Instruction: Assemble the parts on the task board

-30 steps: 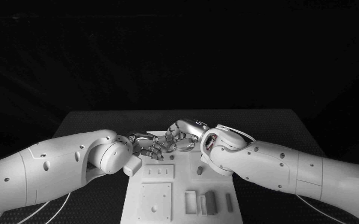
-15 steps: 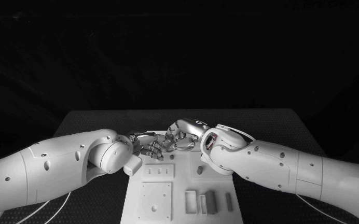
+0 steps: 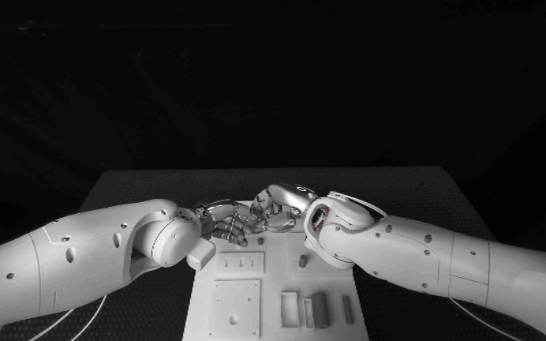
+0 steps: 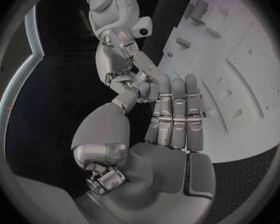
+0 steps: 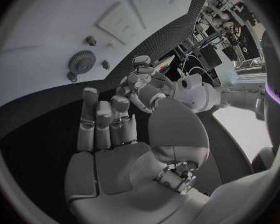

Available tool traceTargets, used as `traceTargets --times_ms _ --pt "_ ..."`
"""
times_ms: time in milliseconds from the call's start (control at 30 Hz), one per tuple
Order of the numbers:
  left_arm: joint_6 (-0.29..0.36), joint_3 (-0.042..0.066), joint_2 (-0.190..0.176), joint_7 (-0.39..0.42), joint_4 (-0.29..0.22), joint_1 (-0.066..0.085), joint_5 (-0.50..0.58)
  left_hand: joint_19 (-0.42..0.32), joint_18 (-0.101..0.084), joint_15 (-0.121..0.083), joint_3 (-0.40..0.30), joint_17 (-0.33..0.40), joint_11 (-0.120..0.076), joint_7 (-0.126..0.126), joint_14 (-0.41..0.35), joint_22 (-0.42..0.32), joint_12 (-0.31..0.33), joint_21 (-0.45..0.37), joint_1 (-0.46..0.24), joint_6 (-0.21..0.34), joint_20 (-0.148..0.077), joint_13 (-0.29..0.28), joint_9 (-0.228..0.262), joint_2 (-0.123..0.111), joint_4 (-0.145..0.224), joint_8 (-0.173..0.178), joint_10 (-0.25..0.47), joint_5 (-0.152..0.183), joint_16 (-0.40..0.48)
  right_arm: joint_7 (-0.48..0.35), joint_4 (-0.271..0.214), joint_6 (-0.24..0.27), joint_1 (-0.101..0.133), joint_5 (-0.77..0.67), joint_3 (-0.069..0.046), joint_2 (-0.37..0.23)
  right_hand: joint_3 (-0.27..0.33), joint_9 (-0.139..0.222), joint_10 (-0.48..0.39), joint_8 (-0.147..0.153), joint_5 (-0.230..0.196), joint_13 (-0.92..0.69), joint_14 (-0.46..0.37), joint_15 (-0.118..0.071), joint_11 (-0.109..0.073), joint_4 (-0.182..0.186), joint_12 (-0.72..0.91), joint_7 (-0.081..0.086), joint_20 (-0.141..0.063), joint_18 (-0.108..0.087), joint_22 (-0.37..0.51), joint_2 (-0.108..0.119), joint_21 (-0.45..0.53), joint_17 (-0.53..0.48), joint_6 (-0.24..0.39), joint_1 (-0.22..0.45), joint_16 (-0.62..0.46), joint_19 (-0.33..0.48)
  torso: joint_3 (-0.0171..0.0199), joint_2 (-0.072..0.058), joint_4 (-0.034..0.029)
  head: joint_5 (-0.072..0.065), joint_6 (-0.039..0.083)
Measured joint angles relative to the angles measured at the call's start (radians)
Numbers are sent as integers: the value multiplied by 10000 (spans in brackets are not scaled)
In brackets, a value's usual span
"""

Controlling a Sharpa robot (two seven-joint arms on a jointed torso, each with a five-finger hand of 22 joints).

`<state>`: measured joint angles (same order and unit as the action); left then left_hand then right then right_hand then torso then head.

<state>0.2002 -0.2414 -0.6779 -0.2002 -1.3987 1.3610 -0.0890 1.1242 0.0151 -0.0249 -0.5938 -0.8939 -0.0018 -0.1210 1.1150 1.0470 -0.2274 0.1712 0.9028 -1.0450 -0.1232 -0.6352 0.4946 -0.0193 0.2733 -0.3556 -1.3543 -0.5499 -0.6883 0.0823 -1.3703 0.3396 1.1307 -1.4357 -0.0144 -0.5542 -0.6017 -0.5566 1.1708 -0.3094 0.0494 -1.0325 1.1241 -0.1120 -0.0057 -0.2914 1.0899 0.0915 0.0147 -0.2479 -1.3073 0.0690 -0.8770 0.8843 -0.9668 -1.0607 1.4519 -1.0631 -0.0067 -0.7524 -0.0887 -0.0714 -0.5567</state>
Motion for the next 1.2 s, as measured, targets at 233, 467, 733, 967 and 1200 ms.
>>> traceTargets --times_ms 233,467,733,967,1200 --pt "-8 5 4 31 20 1 1 0 -1 -35 -27 -14 -15 -2 34 39 0 0 -68 -2 0 -4 24 -2 28 -45 -19 -106 -2 8 9 3 -2 -2 1 0 0 46 -76 105 0 31 -92 21 3 0 -56 53 18 0 0 91 0 -12 53 -15 0 19 0 0 -7 -1 -33" --pt "-17 6 11 68 42 1 -10 0 -1 -35 -104 -20 -12 -2 35 74 0 0 -67 -2 0 -3 36 -1 76 -44 -22 -106 -2 8 25 21 -2 1 1 0 0 49 -113 190 1 48 -157 48 41 1 -77 125 53 0 0 165 0 -12 125 59 0 54 0 1 -8 -1 -36" --pt "-73 44 23 146 160 28 -221 20 -1 -35 -117 -37 2 0 35 111 0 0 -73 -2 -19 -13 36 30 63 -41 -35 -27 -12 -55 15 282 -40 271 29 -118 -15 356 -528 956 8 92 -440 411 454 241 -250 378 163 62 -8 804 131 -49 1133 357 -48 241 8 1 -7 19 -46" --pt "-244 44 -33 -97 342 28 -916 37 -2 -71 -221 -39 -23 3 71 196 -47 0 -124 -3 -37 -34 89 163 99 5 -63 282 -48 -167 -141 651 -36 573 27 -539 -83 407 -648 1028 8 119 -531 502 575 309 -250 470 212 -35 -7 945 172 -60 1296 285 -86 289 13 4 -5 66 -81" --pt "-1079 51 -47 -973 494 32 -1694 55 -1 -72 -257 -36 -22 8 72 273 -79 0 -86 2 -55 -52 149 202 66 -36 -64 516 -47 -257 -9 891 -24 910 16 -1003 -84 407 -648 1027 8 119 -532 502 575 309 -250 480 214 -75 -6 945 191 -60 1307 285 -86 290 19 2 10 104 -109"
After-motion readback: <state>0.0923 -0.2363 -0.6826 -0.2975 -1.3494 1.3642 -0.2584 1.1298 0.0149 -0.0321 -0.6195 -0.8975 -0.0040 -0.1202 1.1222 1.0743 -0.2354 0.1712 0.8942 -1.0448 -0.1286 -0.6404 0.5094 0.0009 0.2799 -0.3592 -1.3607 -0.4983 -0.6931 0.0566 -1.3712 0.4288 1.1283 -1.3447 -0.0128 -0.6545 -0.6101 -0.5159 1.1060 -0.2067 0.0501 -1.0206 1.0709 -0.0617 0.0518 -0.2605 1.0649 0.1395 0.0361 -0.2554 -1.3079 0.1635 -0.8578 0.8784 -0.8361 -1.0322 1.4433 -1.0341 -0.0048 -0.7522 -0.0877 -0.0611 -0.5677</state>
